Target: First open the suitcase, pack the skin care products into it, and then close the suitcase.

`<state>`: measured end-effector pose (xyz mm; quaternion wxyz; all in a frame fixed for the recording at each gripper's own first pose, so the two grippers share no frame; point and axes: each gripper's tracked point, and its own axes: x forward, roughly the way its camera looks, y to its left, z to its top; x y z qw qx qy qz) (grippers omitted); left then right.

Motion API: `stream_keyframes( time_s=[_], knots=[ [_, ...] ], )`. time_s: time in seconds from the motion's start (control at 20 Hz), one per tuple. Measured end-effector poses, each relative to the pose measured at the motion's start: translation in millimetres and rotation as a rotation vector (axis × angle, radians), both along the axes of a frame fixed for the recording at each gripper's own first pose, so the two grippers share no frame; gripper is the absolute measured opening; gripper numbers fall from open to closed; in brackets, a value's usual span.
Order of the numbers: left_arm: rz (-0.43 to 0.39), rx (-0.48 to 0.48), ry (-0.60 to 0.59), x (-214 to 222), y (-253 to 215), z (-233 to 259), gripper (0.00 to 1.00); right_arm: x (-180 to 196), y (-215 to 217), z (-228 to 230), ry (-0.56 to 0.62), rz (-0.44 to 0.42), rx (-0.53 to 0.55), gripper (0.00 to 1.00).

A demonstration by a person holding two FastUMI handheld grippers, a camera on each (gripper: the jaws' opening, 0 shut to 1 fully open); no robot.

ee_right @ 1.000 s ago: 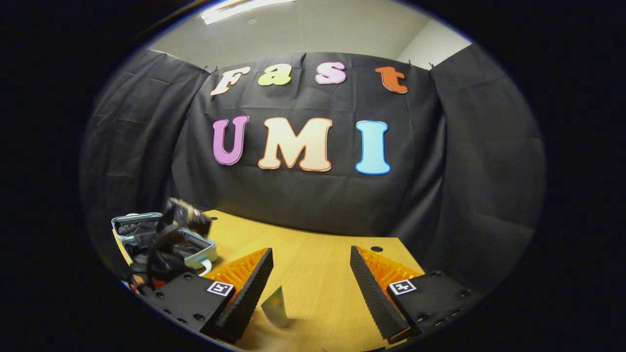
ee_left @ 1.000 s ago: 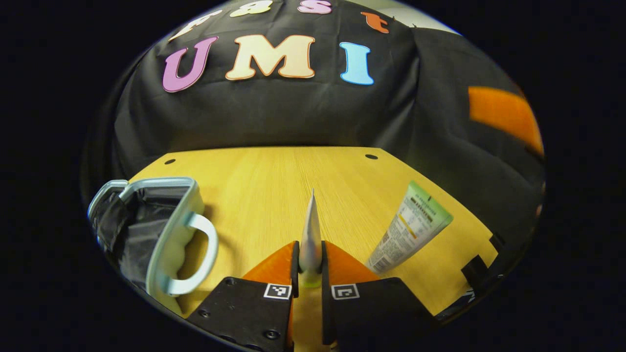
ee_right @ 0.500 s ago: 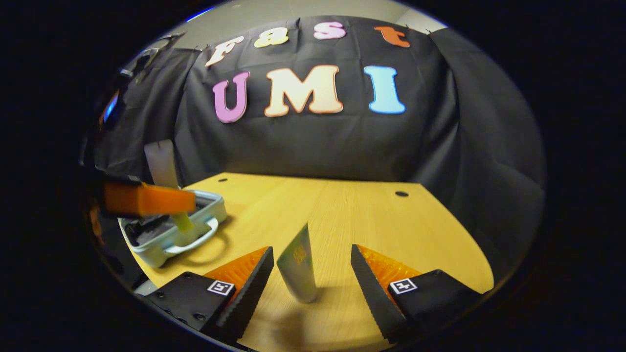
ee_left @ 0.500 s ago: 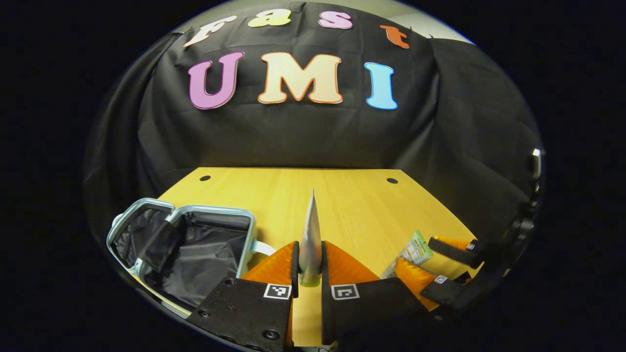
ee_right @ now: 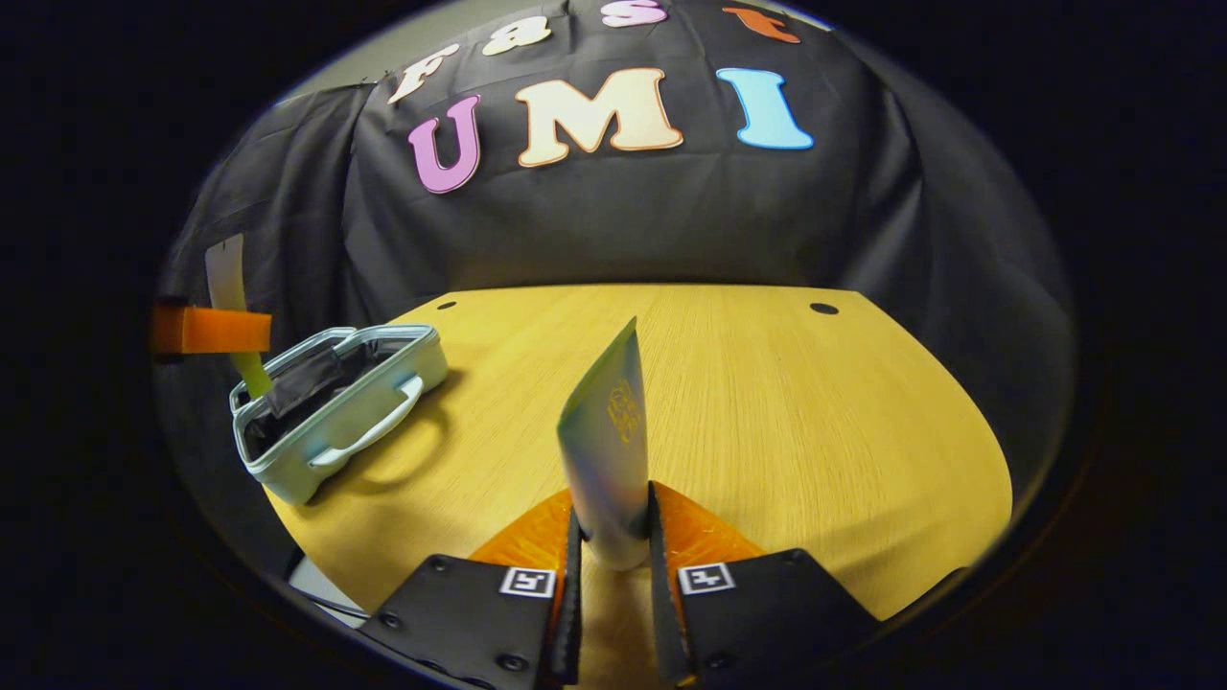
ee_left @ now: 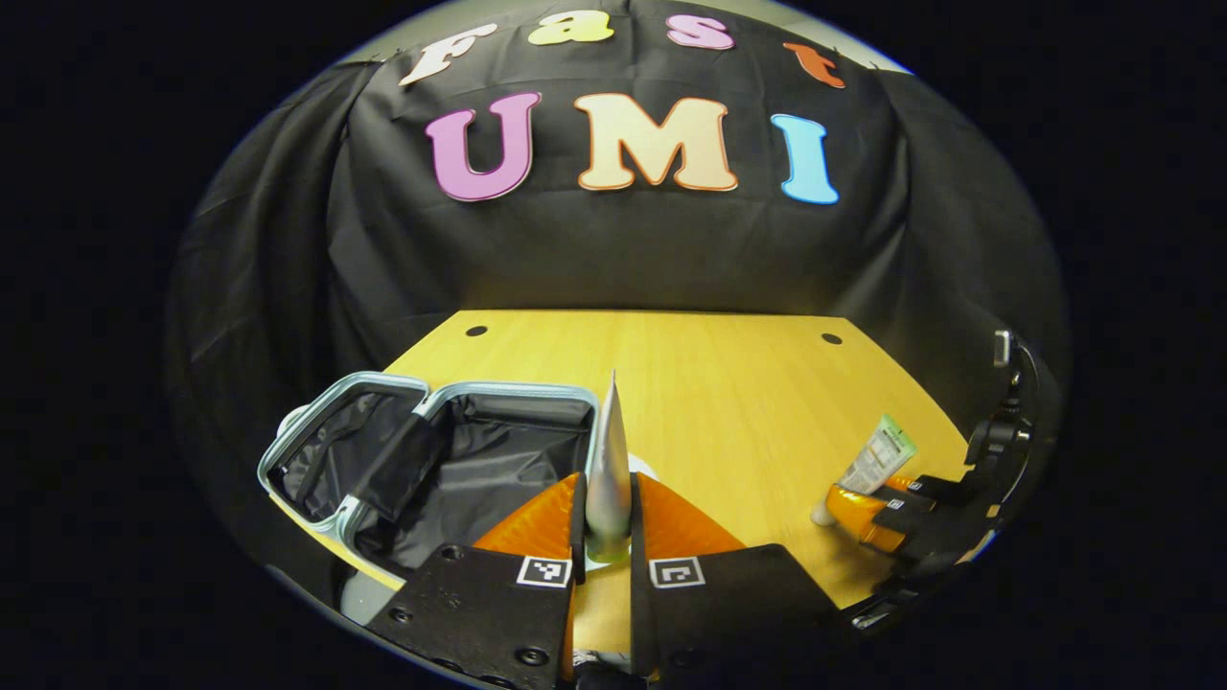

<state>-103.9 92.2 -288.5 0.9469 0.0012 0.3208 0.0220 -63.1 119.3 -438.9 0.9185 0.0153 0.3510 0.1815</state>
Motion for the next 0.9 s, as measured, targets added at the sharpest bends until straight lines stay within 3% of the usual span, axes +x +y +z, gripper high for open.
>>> stream_keyframes(
  time_s=[0.35, 0.45, 0.6, 0.75, 0.9],
  knots=[
    [0.070, 0.087, 0.159, -3, 87, -33, 0.15, -7, 33, 50, 0.063, 0.056, 0.069, 0.29],
    [0.049, 0.076, 0.238, -1, 106, -56, 0.15, -20, 61, 70, 0.083, 0.105, 0.096, 0.26],
    [0.007, 0.061, 0.356, -4, 125, -91, 0.15, -33, 116, 100, 0.164, 0.142, 0.191, 0.29],
    [-0.030, 0.005, 0.392, -1, 132, -112, 0.16, -54, 177, 115, 0.221, 0.208, 0.240, 0.25],
    [-0.074, -0.041, 0.410, -3, 136, -127, 0.19, -64, 229, 118, 0.290, 0.249, 0.291, 0.29]
  ],
)
